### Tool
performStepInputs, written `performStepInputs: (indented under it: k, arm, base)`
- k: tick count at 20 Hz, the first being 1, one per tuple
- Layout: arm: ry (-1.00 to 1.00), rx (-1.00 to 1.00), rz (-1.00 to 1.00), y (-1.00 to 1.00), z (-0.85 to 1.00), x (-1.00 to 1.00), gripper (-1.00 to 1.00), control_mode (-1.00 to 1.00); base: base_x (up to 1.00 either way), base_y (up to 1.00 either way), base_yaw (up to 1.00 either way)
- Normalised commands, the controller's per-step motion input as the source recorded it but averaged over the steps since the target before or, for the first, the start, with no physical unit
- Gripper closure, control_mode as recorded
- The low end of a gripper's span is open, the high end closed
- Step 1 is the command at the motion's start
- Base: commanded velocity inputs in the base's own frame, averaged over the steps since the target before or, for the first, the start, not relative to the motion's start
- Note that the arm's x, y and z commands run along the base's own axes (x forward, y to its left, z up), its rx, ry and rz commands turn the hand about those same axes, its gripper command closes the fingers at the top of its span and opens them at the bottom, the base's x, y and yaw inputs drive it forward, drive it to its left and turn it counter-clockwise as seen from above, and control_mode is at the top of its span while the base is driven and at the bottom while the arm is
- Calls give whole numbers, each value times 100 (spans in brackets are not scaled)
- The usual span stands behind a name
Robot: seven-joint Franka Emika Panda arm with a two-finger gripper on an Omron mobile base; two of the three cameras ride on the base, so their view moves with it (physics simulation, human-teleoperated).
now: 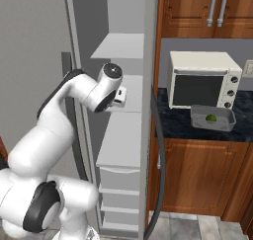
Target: Take the garlic and lime out of the freezer and place them in the tupperware container on the counter. Then put the tupperware containing the vegetables back in the freezer.
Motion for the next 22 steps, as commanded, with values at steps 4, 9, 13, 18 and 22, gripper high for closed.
performStepInputs:
  k: [4,9,13,18,22]
  arm:
    - [3,-3,0,5,58,-77,100,-100]
    - [7,-4,-3,0,46,-89,100,-100]
    - [3,-9,-6,13,38,-90,100,-100]
    - [-1,-4,-2,23,53,-84,100,-100]
    - [-2,-3,0,18,36,-75,100,-100]
  base:
    - [0,0,0]
    - [0,0,0]
    - [0,0,0]
    - [0,0,0]
    - [0,0,0]
